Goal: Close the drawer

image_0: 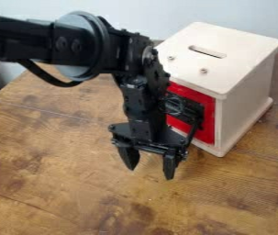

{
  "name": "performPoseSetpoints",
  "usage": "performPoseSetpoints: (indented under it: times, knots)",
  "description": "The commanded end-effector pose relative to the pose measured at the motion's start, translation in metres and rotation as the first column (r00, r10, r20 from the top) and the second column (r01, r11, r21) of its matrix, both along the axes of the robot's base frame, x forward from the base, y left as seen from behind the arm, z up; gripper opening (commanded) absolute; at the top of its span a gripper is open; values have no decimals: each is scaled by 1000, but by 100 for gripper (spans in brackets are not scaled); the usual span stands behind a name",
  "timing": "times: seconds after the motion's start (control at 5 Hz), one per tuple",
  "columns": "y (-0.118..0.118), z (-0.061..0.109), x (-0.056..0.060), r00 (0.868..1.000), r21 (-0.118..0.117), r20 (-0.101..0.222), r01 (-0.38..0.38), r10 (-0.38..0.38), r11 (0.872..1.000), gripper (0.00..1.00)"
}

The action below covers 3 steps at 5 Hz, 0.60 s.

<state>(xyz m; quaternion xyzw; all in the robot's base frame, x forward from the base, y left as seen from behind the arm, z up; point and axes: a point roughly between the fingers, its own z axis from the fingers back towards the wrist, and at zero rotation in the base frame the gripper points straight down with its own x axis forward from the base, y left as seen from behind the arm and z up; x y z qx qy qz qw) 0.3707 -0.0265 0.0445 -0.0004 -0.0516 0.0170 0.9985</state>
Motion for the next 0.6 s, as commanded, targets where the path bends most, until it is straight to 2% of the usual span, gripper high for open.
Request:
performPoseSetpoints:
  times: [0.0,0.4]
  knots:
    - [-5,15,7,999,7,51,6,-6,1000,100]
    - [-6,13,5,999,9,43,-2,1,1000,100]
